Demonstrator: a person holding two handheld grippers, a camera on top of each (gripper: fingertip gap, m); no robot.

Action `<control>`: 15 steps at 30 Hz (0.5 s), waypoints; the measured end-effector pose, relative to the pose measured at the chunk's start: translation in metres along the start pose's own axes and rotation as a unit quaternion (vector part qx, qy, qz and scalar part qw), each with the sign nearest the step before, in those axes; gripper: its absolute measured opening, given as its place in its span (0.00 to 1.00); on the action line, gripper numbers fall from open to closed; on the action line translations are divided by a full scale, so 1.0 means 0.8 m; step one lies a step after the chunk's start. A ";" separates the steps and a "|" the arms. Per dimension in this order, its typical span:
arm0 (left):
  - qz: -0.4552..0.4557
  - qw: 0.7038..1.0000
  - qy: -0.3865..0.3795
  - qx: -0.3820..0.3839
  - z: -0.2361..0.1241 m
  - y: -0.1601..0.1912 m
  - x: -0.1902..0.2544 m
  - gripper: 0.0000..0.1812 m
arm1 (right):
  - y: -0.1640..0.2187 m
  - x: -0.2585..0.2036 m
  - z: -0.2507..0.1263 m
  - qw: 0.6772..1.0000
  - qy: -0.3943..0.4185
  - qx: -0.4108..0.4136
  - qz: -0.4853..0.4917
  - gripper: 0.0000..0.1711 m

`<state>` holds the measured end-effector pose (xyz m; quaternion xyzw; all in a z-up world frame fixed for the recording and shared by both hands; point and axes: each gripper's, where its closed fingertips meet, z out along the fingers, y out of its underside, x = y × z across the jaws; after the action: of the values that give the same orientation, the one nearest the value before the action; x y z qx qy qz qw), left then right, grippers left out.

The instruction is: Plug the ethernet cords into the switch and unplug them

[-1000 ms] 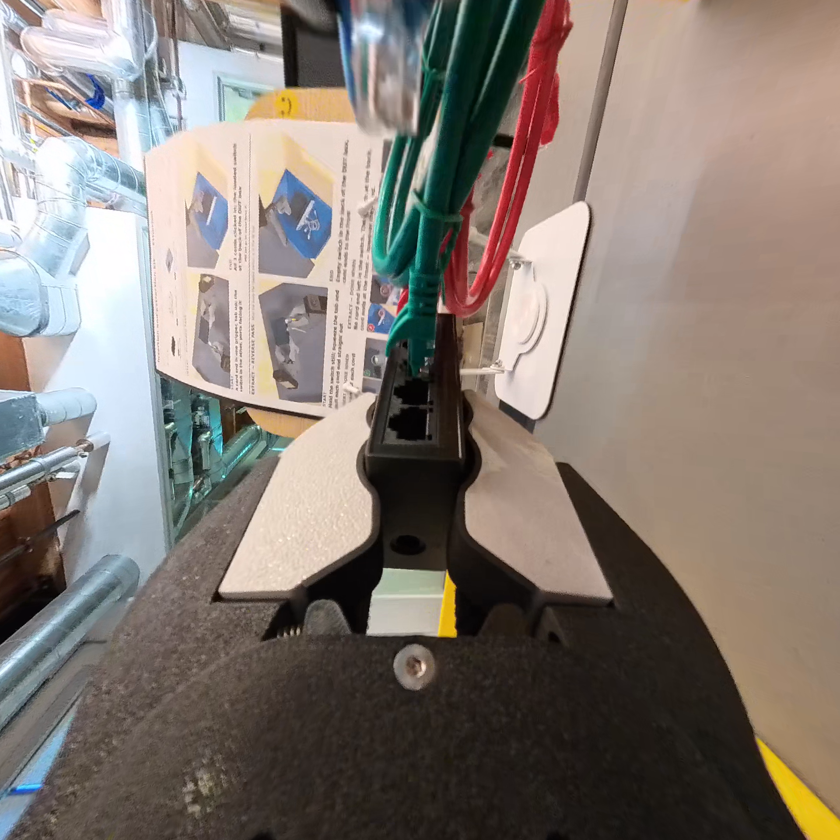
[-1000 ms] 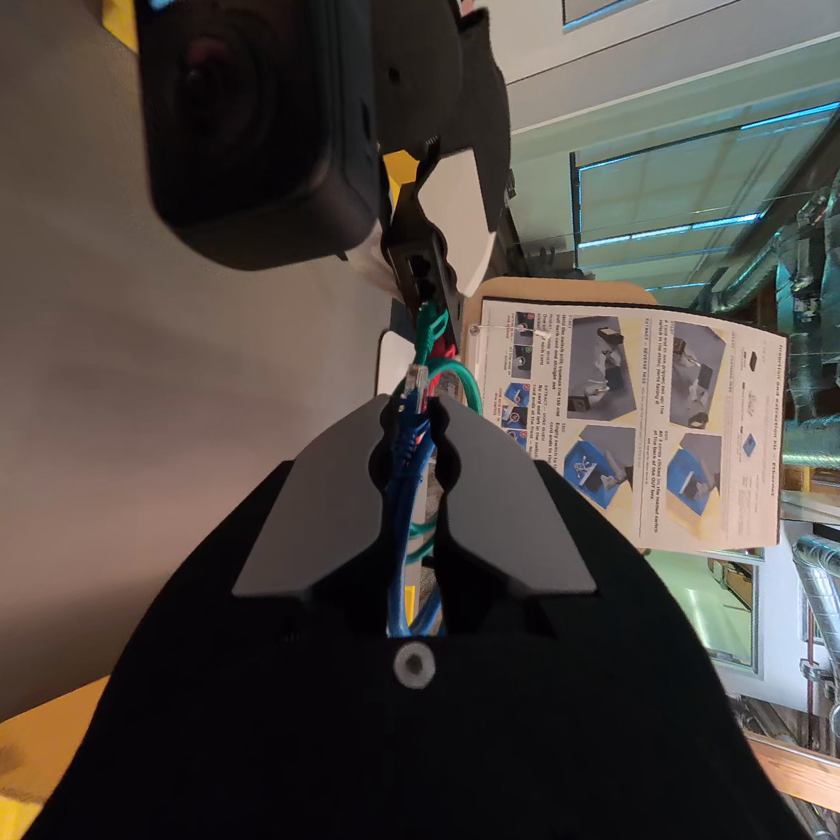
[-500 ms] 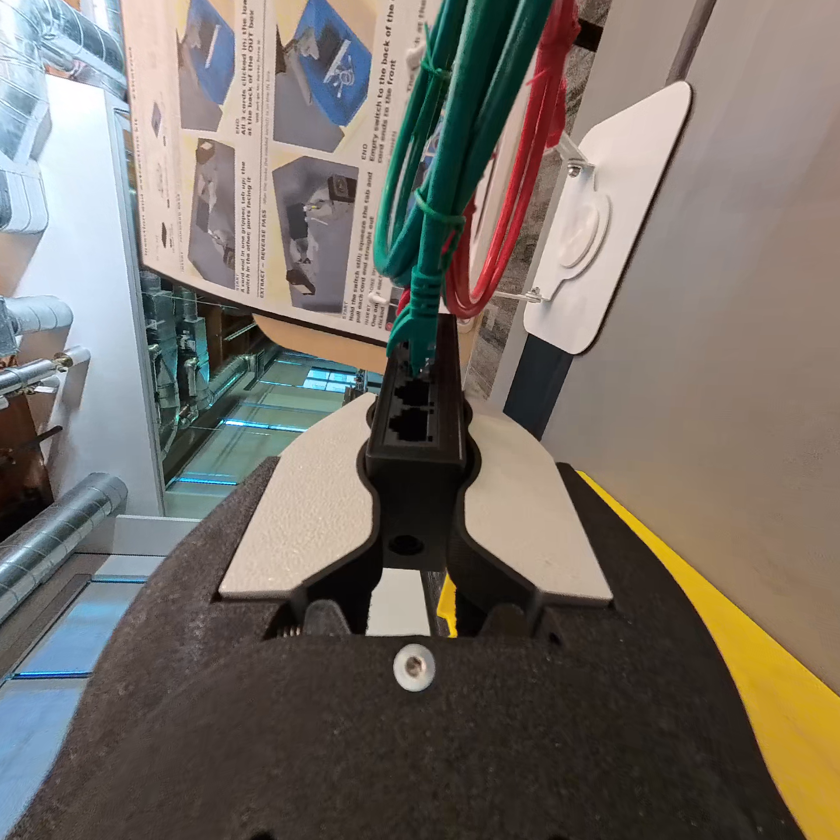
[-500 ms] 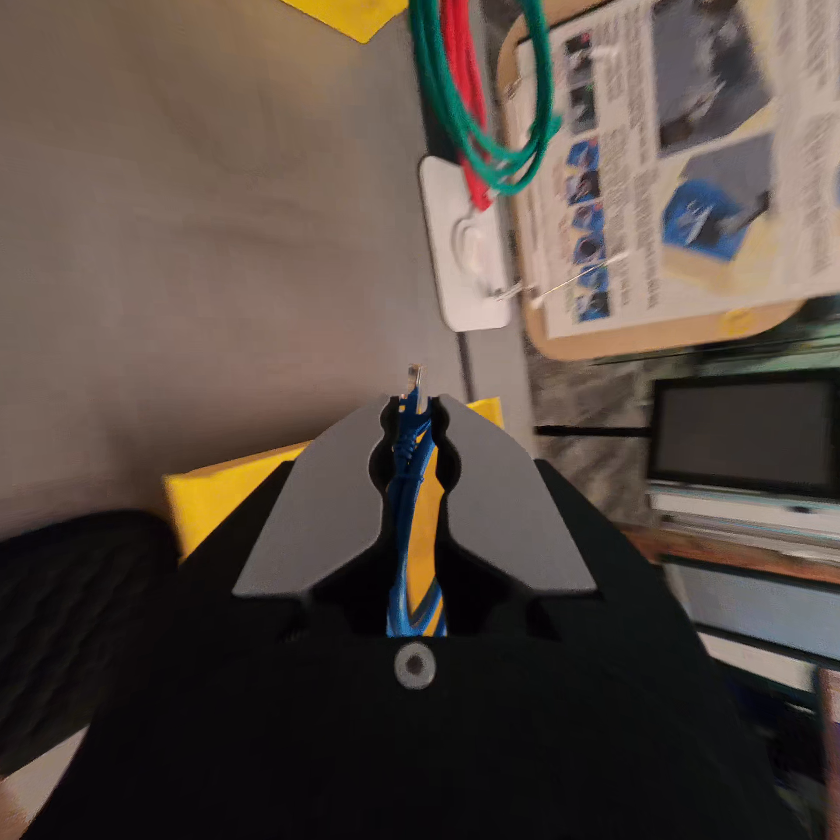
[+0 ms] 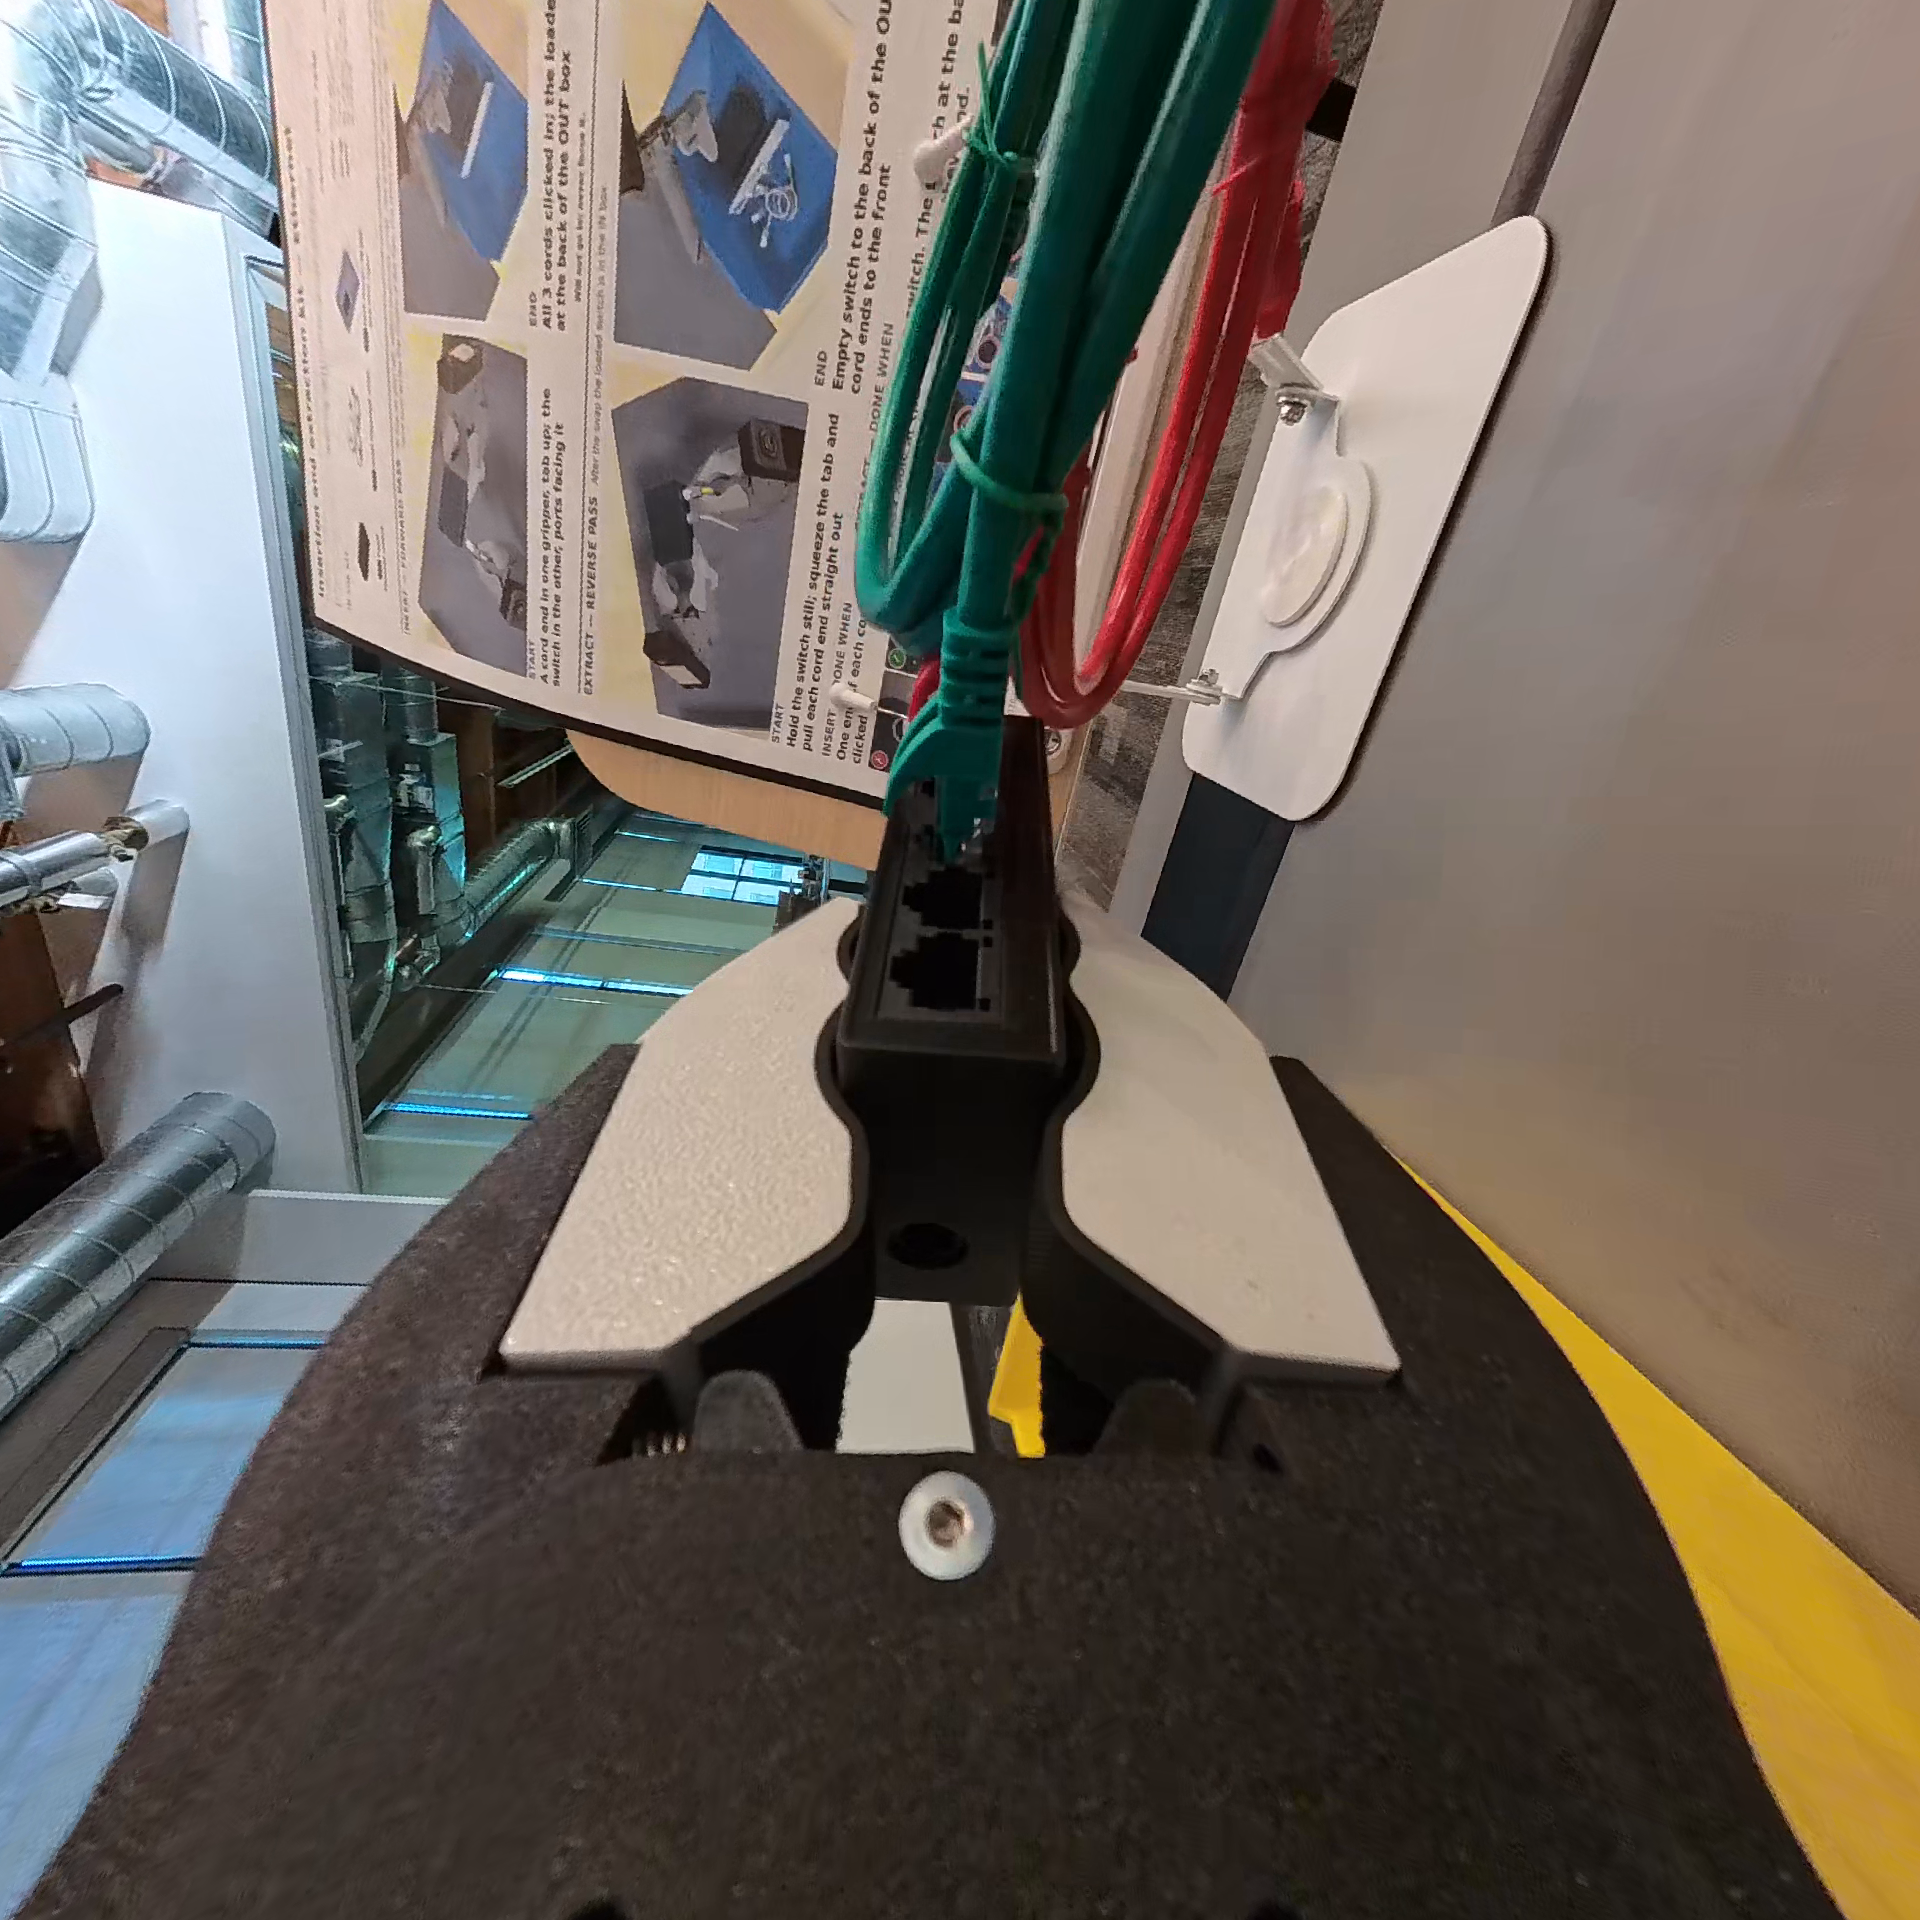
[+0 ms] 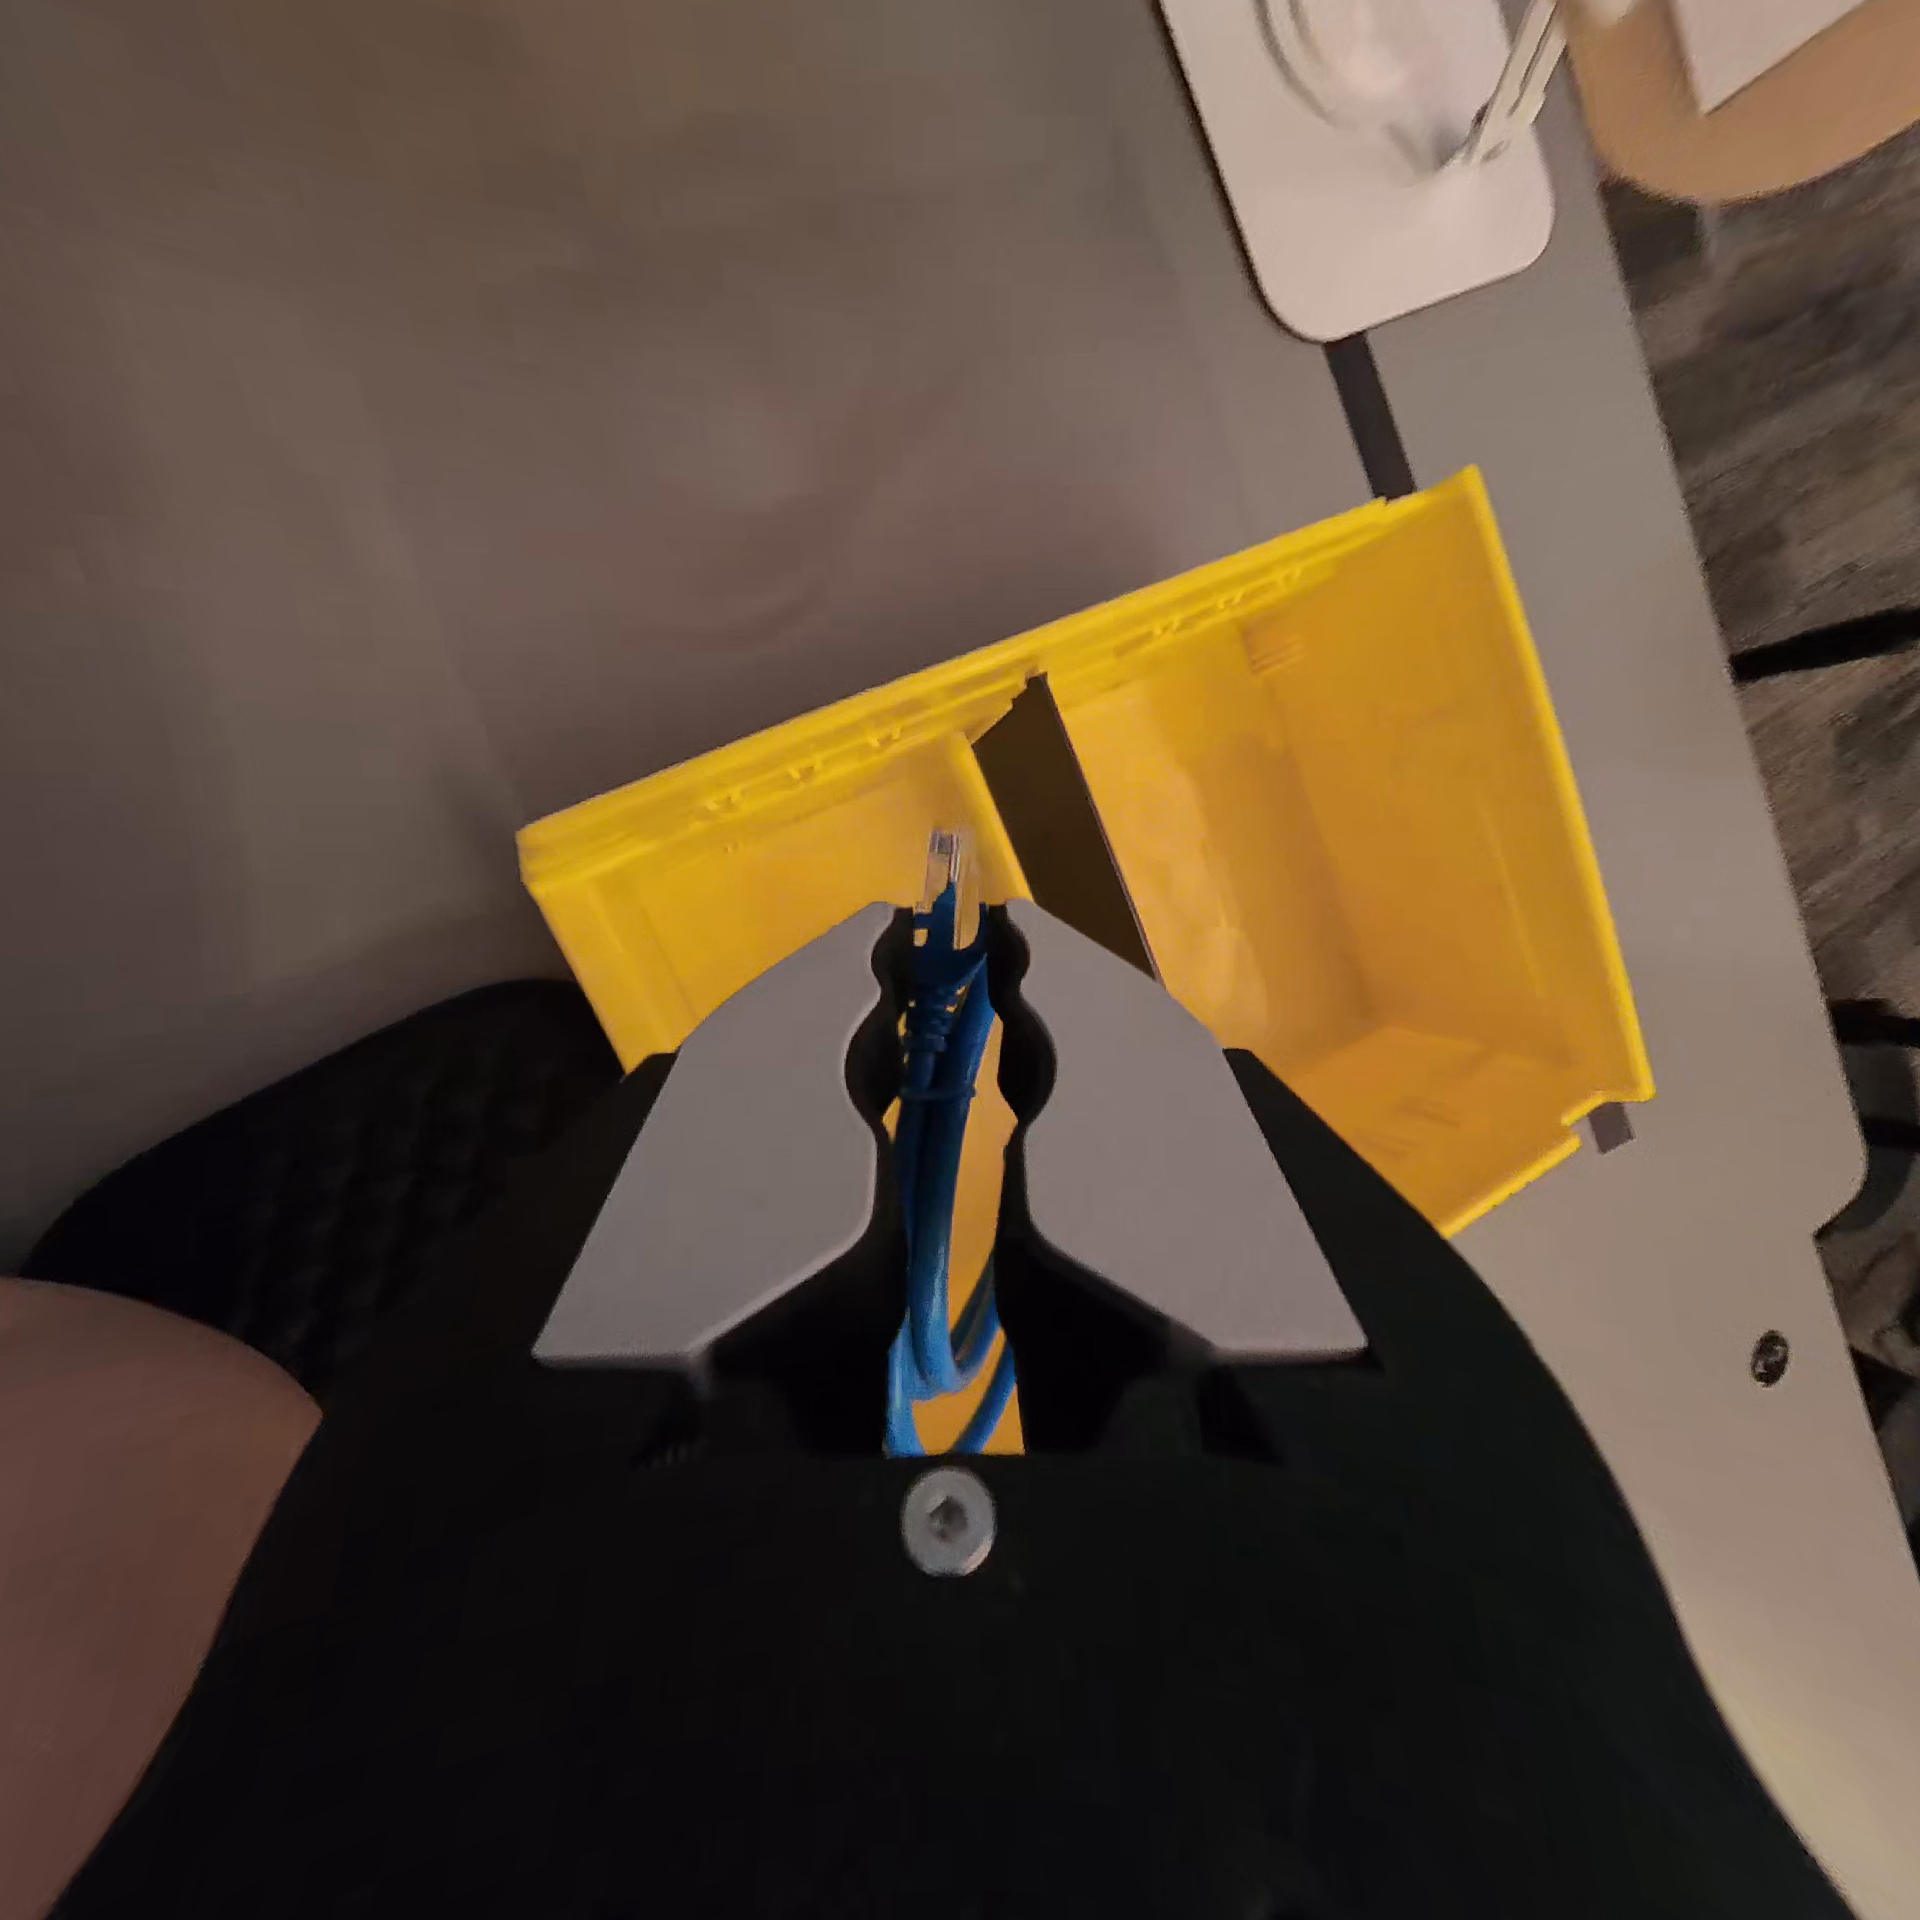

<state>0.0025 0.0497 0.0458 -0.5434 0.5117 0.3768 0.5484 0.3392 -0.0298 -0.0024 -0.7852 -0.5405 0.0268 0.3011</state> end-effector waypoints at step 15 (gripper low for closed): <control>-0.010 1.000 0.002 0.001 -0.006 0.002 -0.008 0.17 | 0.040 0.010 0.081 0.991 -0.055 -0.115 0.036 0.09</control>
<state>-0.0009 0.0463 0.0522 -0.5486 0.5074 0.3696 0.5523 0.3455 -0.0019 -0.0689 -0.8310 -0.5270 0.0182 0.1770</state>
